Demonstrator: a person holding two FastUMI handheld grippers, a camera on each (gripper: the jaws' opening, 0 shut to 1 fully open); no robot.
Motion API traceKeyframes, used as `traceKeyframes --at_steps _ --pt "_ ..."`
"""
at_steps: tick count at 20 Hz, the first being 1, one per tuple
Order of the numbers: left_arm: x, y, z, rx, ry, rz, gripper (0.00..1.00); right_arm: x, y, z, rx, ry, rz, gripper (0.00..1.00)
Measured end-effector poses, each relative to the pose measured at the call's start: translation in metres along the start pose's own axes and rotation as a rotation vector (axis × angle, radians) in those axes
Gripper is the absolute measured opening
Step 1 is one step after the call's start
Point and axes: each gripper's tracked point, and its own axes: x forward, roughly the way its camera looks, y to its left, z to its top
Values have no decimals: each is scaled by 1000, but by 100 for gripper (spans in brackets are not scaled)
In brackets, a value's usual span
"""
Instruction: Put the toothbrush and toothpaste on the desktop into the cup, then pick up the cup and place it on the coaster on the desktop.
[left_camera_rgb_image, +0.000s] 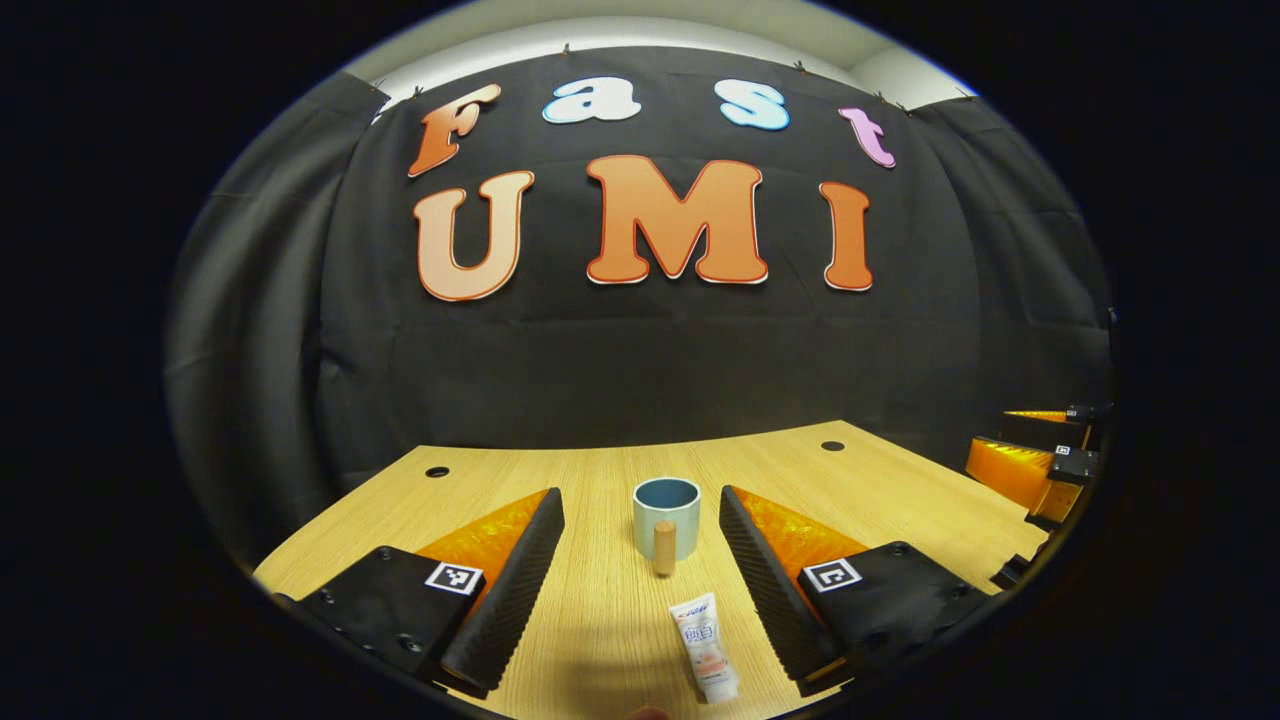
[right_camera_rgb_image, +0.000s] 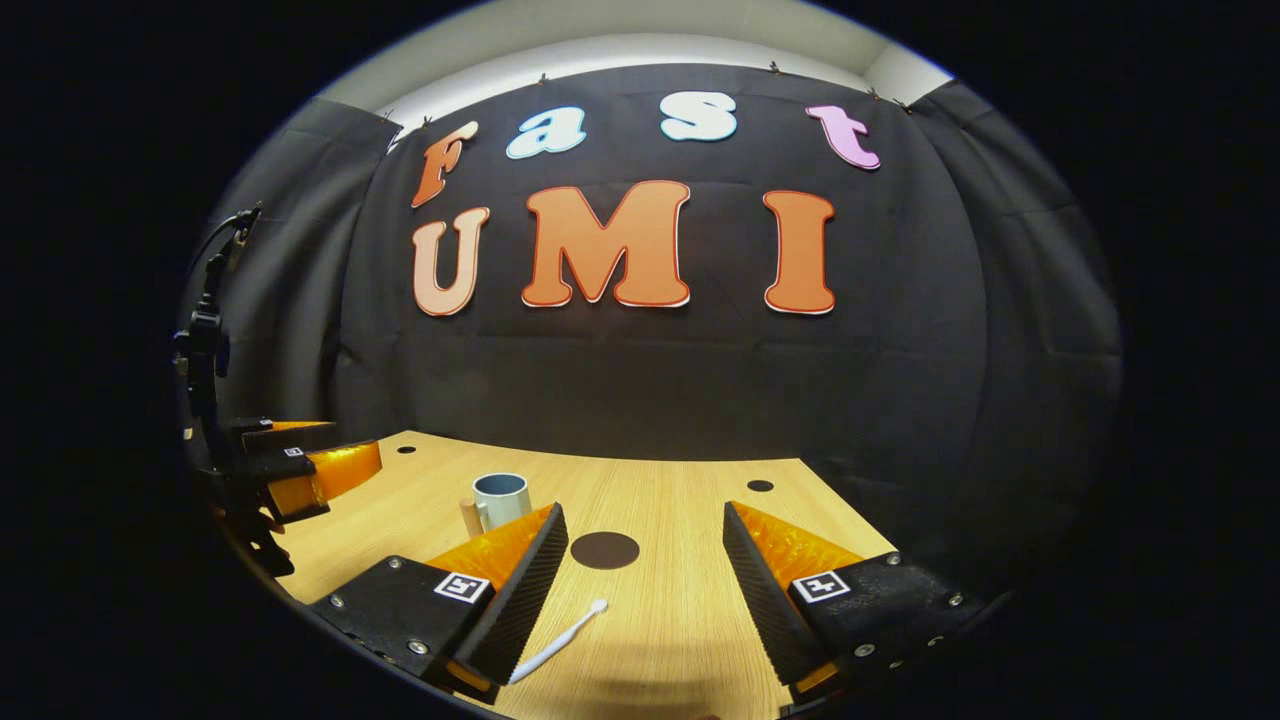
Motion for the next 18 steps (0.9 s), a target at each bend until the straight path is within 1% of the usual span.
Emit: traceKeyframes --at_steps 3,6,10,13,18 --pt "1 -6 -8 2 36 -8 100 -2 1 0 24 29 3 94" --pt "8 -18 -20 2 93 -30 100 -3 9 0 43 49 23 94" --pt "16 -25 -42 -3 191 -49 100 -2 17 -19 15 122 46 94" --pt "18 -23 -57 13 277 -27 100 -1 23 -34 14 202 77 94" --pt "19 -28 -108 -22 467 -49 99 1 32 -64 51 383 118 94"
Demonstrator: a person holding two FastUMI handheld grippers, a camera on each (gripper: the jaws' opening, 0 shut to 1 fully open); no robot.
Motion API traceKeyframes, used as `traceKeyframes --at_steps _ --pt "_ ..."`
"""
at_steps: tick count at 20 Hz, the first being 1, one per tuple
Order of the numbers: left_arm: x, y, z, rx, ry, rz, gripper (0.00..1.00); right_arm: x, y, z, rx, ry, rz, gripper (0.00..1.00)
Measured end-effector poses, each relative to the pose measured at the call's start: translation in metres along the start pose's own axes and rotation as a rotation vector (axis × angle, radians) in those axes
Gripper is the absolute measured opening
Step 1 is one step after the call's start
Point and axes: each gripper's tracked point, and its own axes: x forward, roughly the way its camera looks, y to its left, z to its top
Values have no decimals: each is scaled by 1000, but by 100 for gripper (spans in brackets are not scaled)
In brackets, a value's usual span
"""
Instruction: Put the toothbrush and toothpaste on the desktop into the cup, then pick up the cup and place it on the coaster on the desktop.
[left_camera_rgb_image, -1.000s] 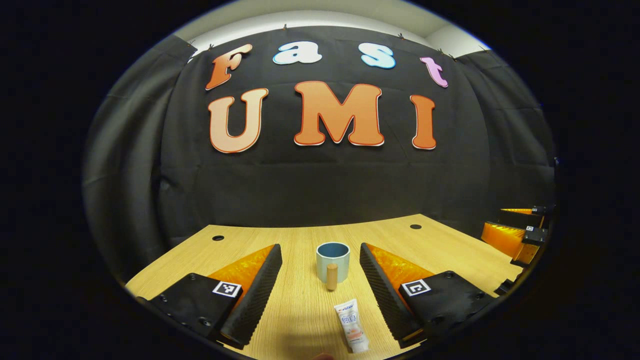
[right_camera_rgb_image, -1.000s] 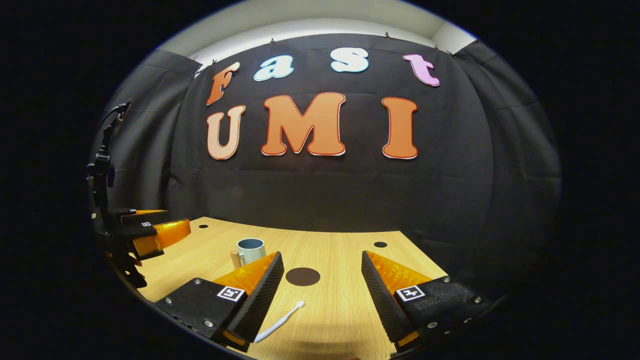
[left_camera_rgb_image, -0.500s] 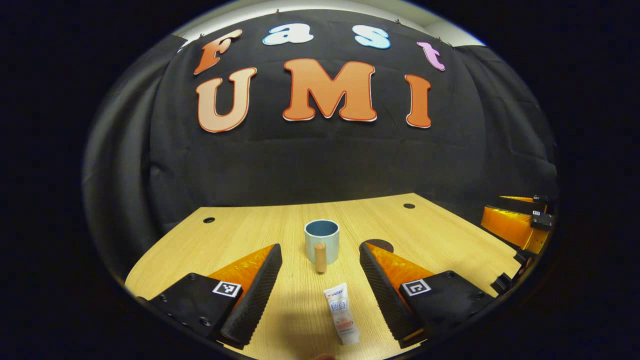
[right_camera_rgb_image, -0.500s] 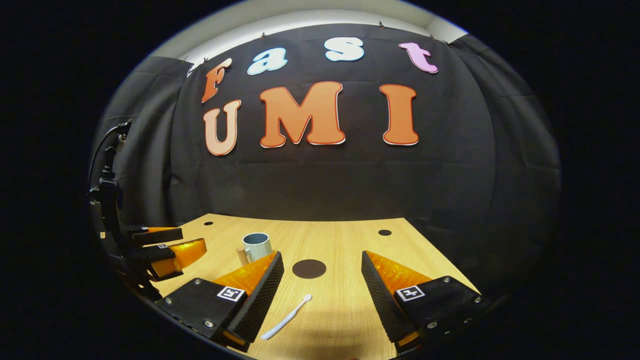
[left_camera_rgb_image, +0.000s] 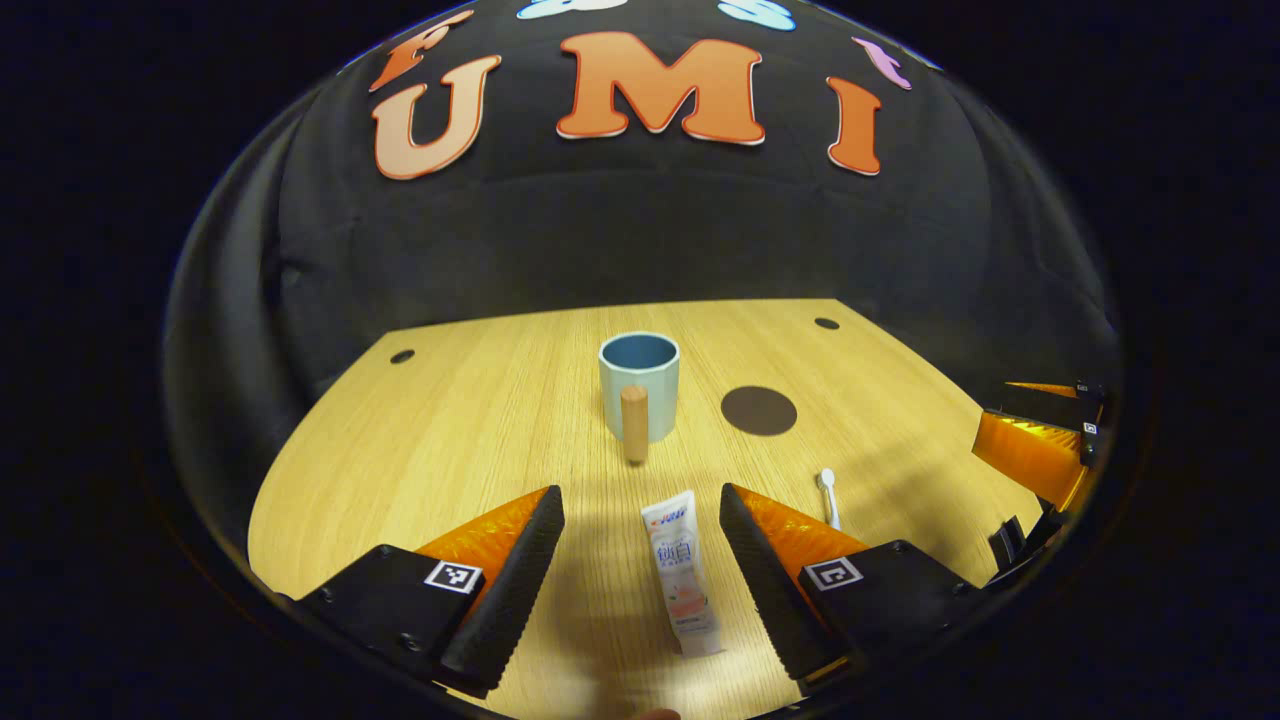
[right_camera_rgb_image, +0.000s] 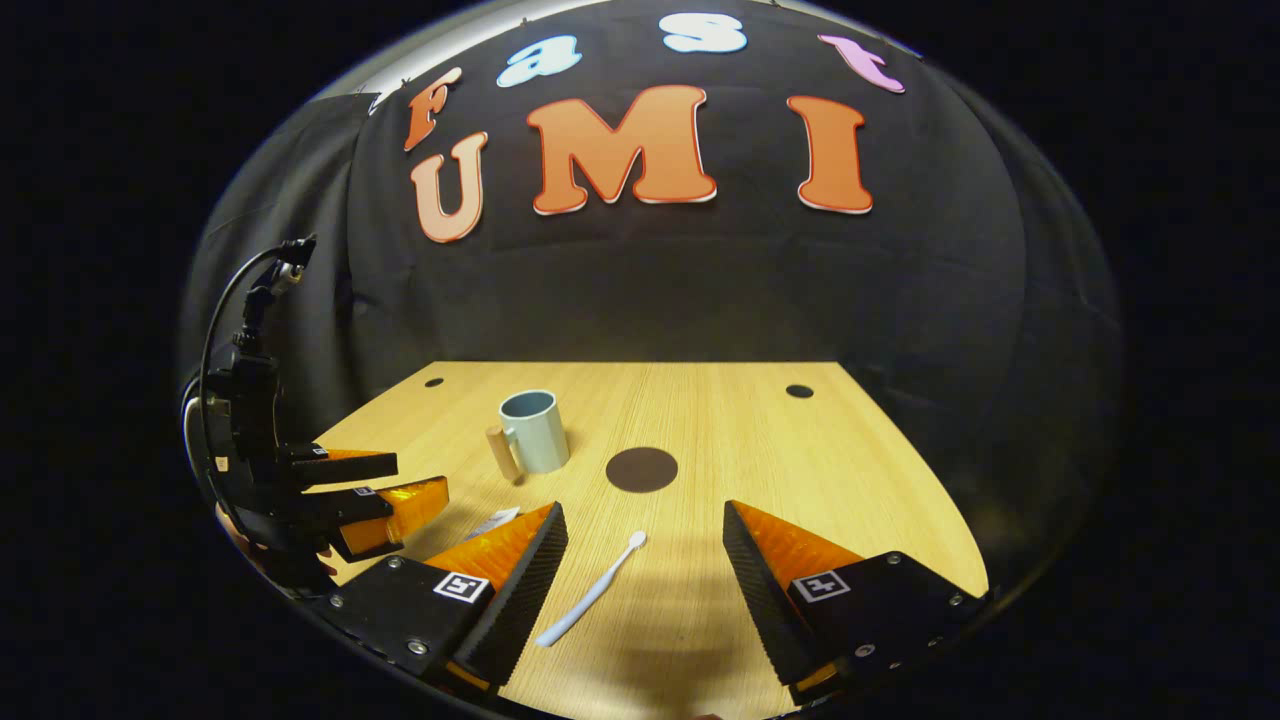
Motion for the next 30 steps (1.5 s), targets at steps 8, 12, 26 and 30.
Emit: traceKeyframes --at_steps 8,12,26,30 --pt "2 -2 -28 6 218 7 100 10 23 -39 159 244 120 92" --pt "-4 -7 -29 -1 292 -44 100 16 17 -43 202 295 103 88" --pt "-12 -2 -45 -115 562 -96 75 27 15 -68 227 438 47 83" --pt "-9 -6 -48 -172 590 -105 46 31 23 -73 223 470 46 81"
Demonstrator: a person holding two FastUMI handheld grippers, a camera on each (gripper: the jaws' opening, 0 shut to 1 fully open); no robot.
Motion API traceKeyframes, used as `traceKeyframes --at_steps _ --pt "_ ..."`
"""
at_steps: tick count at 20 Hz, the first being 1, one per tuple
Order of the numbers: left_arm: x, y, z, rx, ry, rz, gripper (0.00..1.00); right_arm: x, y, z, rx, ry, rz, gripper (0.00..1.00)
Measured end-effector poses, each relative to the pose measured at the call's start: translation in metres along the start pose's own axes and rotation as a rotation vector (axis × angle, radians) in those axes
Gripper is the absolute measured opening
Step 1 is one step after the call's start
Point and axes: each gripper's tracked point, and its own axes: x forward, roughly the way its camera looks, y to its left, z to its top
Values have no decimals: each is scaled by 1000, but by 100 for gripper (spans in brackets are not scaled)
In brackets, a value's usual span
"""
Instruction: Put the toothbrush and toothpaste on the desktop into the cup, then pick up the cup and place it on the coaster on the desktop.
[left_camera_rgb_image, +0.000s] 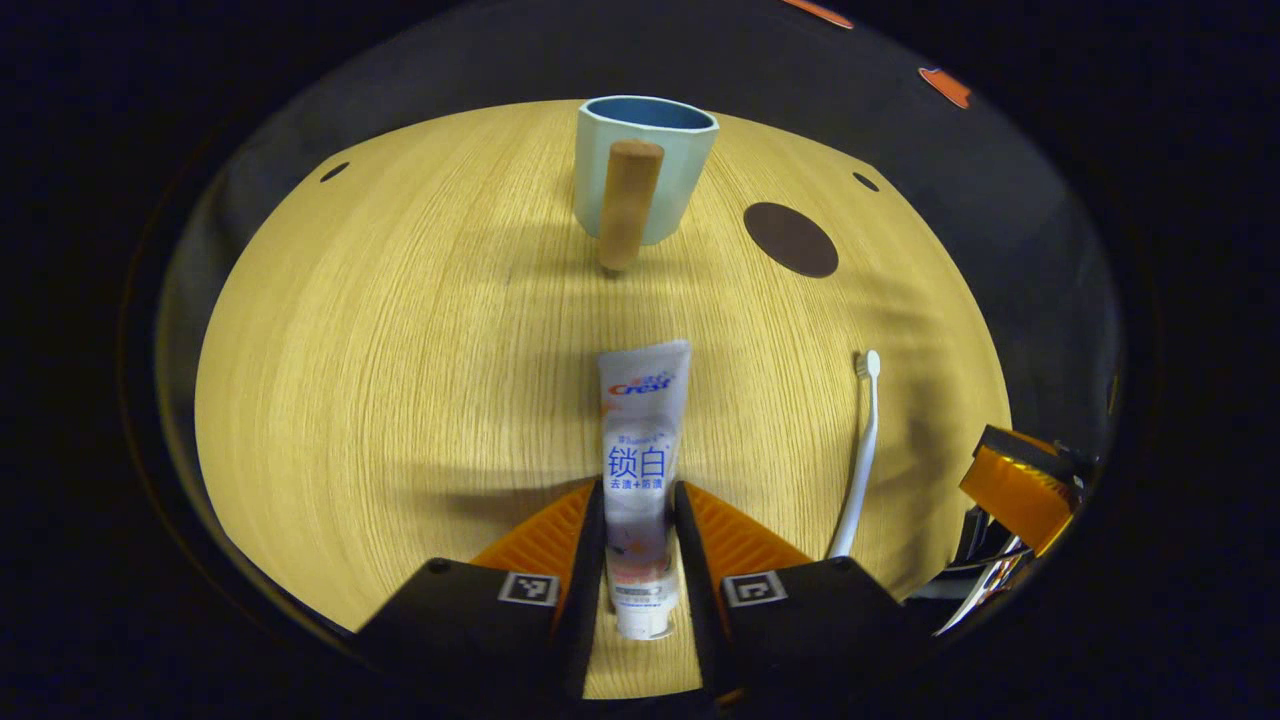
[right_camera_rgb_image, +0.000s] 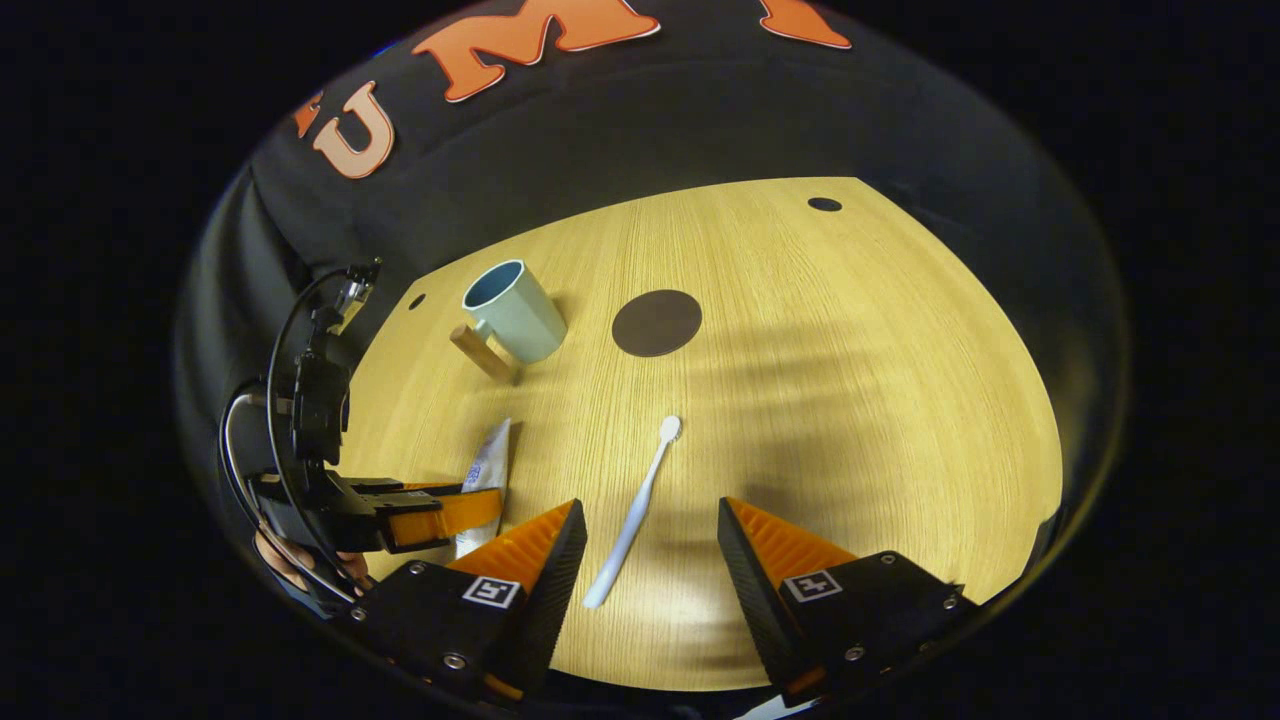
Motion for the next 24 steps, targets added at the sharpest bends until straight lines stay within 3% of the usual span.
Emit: traceKeyframes --at_steps 1,3,4,7,14,19,20,21,24 --pt "-4 -4 -1 -11 10 -8 38 3 2 -1 1 5 1 80" --pt "-4 -7 0 -4 -7 -27 38 8 5 -4 6 28 -7 78" --pt "-4 -6 0 17 -13 -27 31 11 6 -4 13 41 -14 78" --pt "-9 -8 4 23 -24 -64 27 22 8 -8 28 78 -31 78" --pt "-28 0 26 27 -117 -46 26 46 9 -18 34 138 -72 65" --pt "-35 0 31 17 -170 -55 26 64 11 -21 92 160 -81 47" --pt "-36 -1 31 13 -180 -57 26 68 9 -22 100 166 -92 52" --pt "-39 0 32 16 -193 -57 26 71 8 -24 109 176 -96 41" --pt "-48 3 36 21 -222 -46 26 73 7 -18 129 156 -96 33"
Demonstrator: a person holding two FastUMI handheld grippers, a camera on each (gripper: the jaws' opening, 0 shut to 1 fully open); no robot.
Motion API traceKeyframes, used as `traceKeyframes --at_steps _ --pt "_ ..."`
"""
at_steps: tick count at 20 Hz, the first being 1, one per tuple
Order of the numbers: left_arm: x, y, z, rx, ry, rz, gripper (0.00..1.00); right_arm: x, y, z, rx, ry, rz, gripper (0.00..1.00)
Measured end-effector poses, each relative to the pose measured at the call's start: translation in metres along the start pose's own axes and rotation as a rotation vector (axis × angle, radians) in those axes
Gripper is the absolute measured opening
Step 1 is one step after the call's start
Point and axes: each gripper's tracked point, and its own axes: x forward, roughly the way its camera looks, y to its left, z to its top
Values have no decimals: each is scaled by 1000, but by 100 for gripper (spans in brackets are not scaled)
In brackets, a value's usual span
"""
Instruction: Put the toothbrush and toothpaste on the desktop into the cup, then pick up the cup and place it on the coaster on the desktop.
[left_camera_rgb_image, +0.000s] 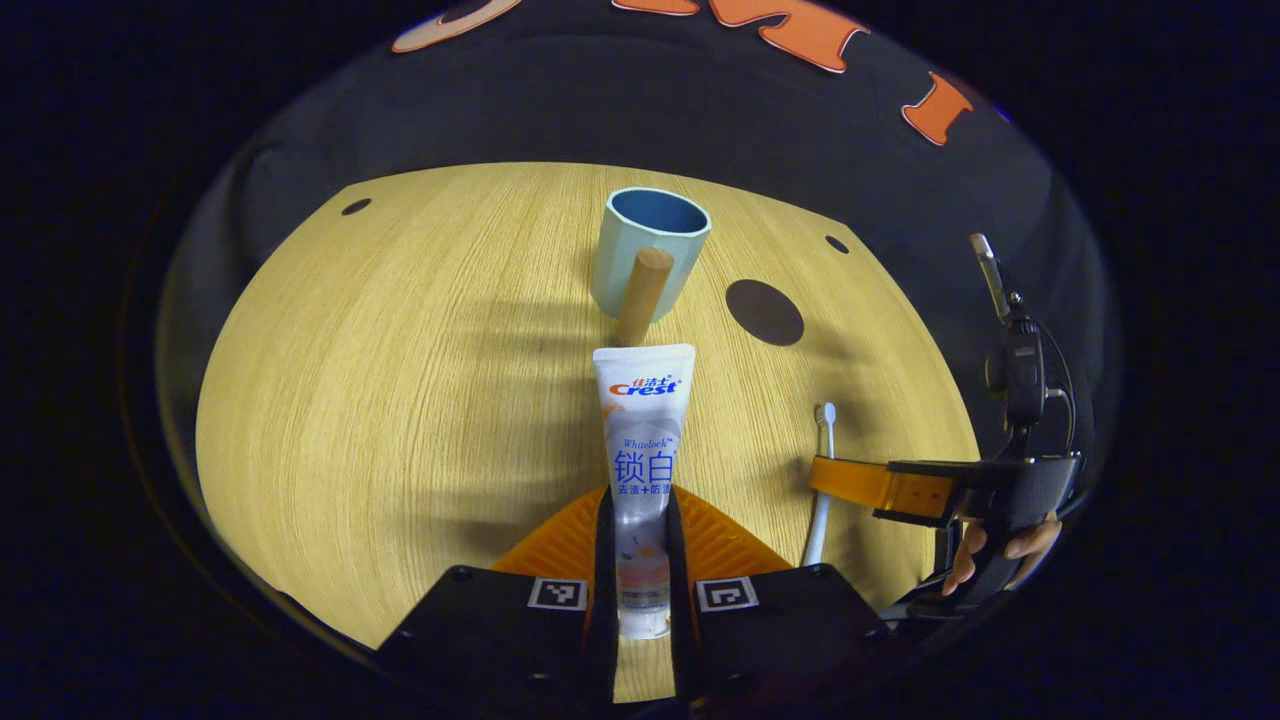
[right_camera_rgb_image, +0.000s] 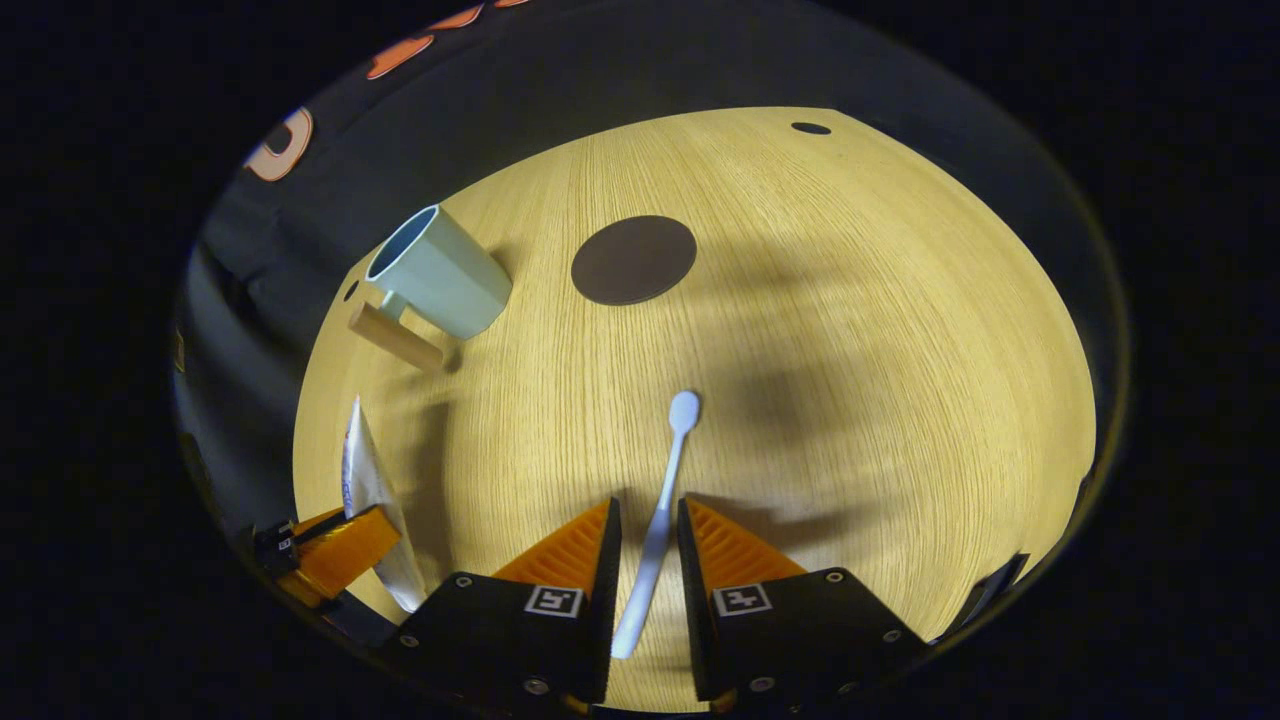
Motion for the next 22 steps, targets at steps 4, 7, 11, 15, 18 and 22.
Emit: traceKeyframes --at_steps 4,7,11,15,18,22 --pt "-7 -1 7 -38 -34 -21 26 2 -6 3 20 -26 -3 23" --pt "-11 1 12 -36 -67 -10 26 2 -6 6 -5 -71 9 10" --pt "-18 3 19 -23 -113 8 26 2 -5 7 -22 -107 36 8" --pt "-22 7 32 -29 -184 28 26 -12 -1 16 -78 -197 58 7" --pt "-25 7 41 -14 -244 22 26 -26 7 29 -84 -275 112 7" --pt "-24 -4 64 -33 -346 -37 26 -45 8 46 -114 -398 138 8"
